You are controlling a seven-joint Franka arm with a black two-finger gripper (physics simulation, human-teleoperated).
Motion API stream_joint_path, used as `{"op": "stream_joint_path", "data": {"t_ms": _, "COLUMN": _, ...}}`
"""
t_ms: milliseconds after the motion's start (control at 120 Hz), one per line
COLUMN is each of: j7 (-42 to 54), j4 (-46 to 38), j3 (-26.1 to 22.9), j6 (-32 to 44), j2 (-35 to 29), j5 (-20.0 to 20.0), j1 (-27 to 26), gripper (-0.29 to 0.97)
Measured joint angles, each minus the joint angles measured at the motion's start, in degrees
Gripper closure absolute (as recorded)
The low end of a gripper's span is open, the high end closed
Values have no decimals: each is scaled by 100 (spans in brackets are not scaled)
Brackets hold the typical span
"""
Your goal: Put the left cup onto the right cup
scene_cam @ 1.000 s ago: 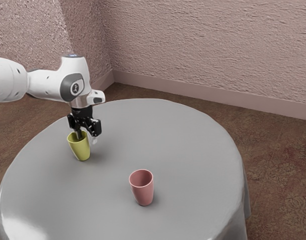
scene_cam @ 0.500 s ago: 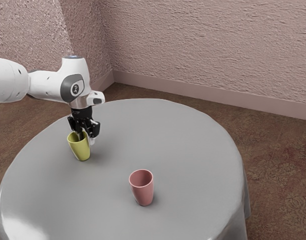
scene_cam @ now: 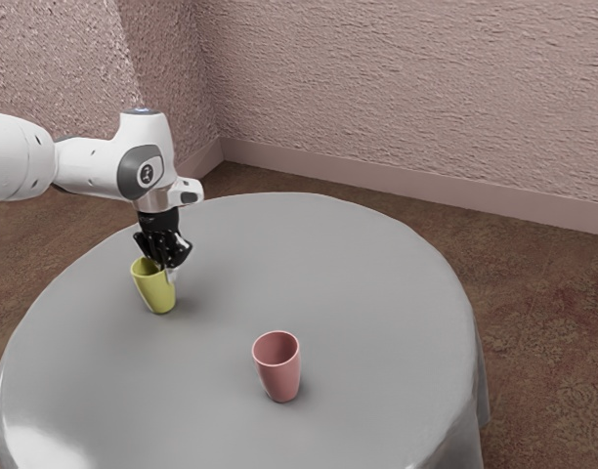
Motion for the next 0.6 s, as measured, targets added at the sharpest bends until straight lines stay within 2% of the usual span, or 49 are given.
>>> {"op": "stream_joint_path", "data": {"t_ms": 325, "j7": -7, "j4": 0, "j3": 37, "j6": -62, "j2": -116, "j5": 17, "j1": -65, "gripper": 78}}
{"op": "stream_joint_path", "data": {"t_ms": 600, "j7": -21, "j4": -9, "j3": 83, "j6": -161, "j2": -453, "j5": 56, "j1": -411, "gripper": 78}}
